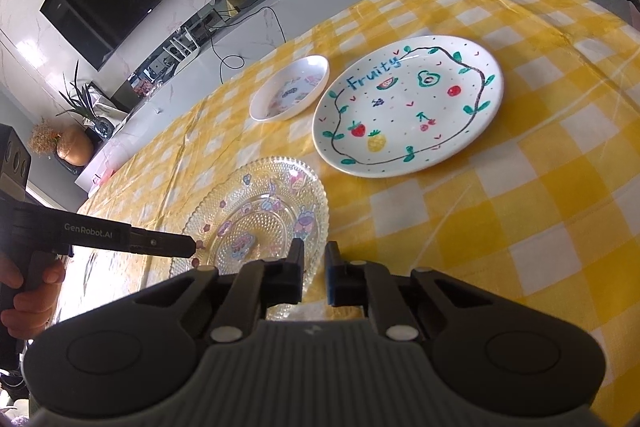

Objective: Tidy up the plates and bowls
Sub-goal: 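Close both tools on the glass plate rim and lift it, then carry the glass plate with both tools toward the bowl stack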

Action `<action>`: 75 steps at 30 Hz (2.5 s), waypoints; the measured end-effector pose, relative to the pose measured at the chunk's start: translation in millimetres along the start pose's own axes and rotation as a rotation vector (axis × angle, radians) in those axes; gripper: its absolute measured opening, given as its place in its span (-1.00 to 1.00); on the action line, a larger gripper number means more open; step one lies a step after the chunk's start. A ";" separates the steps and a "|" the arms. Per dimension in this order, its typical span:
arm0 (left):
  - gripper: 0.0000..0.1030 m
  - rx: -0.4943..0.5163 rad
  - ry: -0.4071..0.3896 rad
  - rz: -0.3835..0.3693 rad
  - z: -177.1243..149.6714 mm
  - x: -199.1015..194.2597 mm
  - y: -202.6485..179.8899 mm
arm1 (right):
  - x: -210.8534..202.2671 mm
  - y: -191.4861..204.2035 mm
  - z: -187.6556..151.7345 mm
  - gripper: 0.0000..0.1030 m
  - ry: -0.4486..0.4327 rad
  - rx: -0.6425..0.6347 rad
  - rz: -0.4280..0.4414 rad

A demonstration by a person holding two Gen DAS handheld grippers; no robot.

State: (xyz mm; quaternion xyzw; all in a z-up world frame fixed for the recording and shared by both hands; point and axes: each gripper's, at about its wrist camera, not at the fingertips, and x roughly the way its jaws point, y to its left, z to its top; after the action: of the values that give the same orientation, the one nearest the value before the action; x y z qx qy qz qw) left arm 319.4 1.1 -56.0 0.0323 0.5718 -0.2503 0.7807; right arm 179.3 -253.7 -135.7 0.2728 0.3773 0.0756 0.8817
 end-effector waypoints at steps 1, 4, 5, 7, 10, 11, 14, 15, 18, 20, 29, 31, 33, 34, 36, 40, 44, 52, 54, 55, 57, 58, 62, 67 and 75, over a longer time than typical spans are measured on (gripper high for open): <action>-0.75 0.001 0.001 0.003 -0.1 -0.5 -0.6 | 0.1 -0.2 0.1 -0.84 0.000 0.000 0.000; -0.80 0.007 0.001 0.017 -0.7 -3.1 -2.9 | 0.4 -1.1 0.3 -0.84 0.002 0.007 0.001; -0.82 0.009 0.003 0.020 -1.2 -3.9 -3.9 | 0.3 -1.2 0.5 -0.85 0.003 0.009 0.000; -0.84 0.014 0.005 0.025 -2.4 -5.6 -6.5 | -0.5 -0.9 0.5 -0.85 0.005 0.008 -0.004; -0.85 0.011 -0.001 0.032 -5.0 -9.6 -9.4 | -2.5 -2.1 0.9 -0.85 0.010 0.015 -0.003; -0.85 0.008 -0.004 0.035 -5.9 -11.4 -10.3 | -3.5 -3.0 1.1 -0.86 0.010 0.021 0.003; -0.85 -0.004 -0.017 0.041 -9.5 -19.0 -13.8 | -6.4 -2.5 1.6 -0.87 0.006 0.017 0.009; -0.85 -0.004 -0.020 0.044 -10.7 -21.4 -15.6 | -8.1 -2.4 1.7 -0.87 0.003 0.013 0.010; -1.00 -0.003 -0.041 -0.018 -14.2 -31.4 -21.8 | -14.1 -3.9 1.6 -0.91 -0.004 0.020 0.036; -1.00 -0.022 -0.061 -0.096 -13.8 -41.6 -32.2 | -17.2 -4.7 2.1 -0.89 0.001 0.040 0.087; -0.97 0.033 -0.089 0.051 -6.5 -50.4 -64.1 | -11.4 -14.6 -8.5 -0.91 0.041 0.073 0.054; -0.88 0.023 -0.091 0.092 -8.9 -49.3 -59.6 | -12.5 -13.9 -9.3 -0.91 0.039 0.064 0.052; -0.85 0.016 -0.091 0.115 -12.0 -48.0 -52.9 | -11.6 -16.1 -8.5 -0.91 0.043 0.075 0.057; -0.77 0.009 -0.082 0.123 -13.8 -48.3 -47.8 | -11.3 -16.5 -8.2 -0.90 0.045 0.081 0.058; -0.66 -0.009 -0.068 0.130 -15.0 -46.6 -40.5 | -11.8 -17.4 -7.7 -0.84 0.048 0.096 0.060; -0.52 -0.009 -0.046 0.123 -15.0 -37.1 -31.5 | -12.3 -23.0 -6.6 -0.74 0.053 0.143 0.077; -0.52 0.014 -0.021 0.101 -12.9 -25.8 -25.0 | -11.1 -33.7 -5.2 -0.64 0.065 0.228 0.118; -0.52 -0.003 0.006 0.021 -10.4 -7.2 -9.3 | -6.5 -44.3 -1.6 -0.66 0.082 0.337 0.164; -0.52 -0.018 0.009 0.000 -10.2 -4.4 -4.8 | -6.7 -44.0 -1.3 -0.66 0.085 0.339 0.165; -0.52 -0.026 0.010 -0.013 -10.3 -3.0 -2.5 | -6.5 -43.6 -1.2 -0.66 0.086 0.339 0.166; -0.52 -0.049 0.014 -0.044 -10.9 -0.6 3.5 | -5.9 -43.8 -0.5 -0.67 0.088 0.337 0.167; -0.52 -0.067 0.014 -0.060 -10.9 0.0 7.0 | -5.6 -43.4 -0.4 -0.67 0.089 0.336 0.168; -0.61 -0.085 0.011 -0.098 -9.4 -0.1 14.7 | -1.8 -42.7 -0.1 -0.80 0.094 0.323 0.169; -0.74 -0.099 0.026 -0.120 -7.4 0.6 15.4 | -1.0 -43.4 -0.9 -0.92 0.093 0.323 0.162; -0.81 -0.137 0.022 -0.101 -8.0 -10.8 4.7 | -4.2 -48.3 -1.0 -0.93 0.091 0.348 0.157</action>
State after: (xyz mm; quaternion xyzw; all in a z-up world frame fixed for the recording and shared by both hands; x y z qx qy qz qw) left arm 312.0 11.8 -50.1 -0.0474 0.5970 -0.2495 0.7610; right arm 172.2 -295.3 -159.6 0.4461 0.4015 0.0900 0.7948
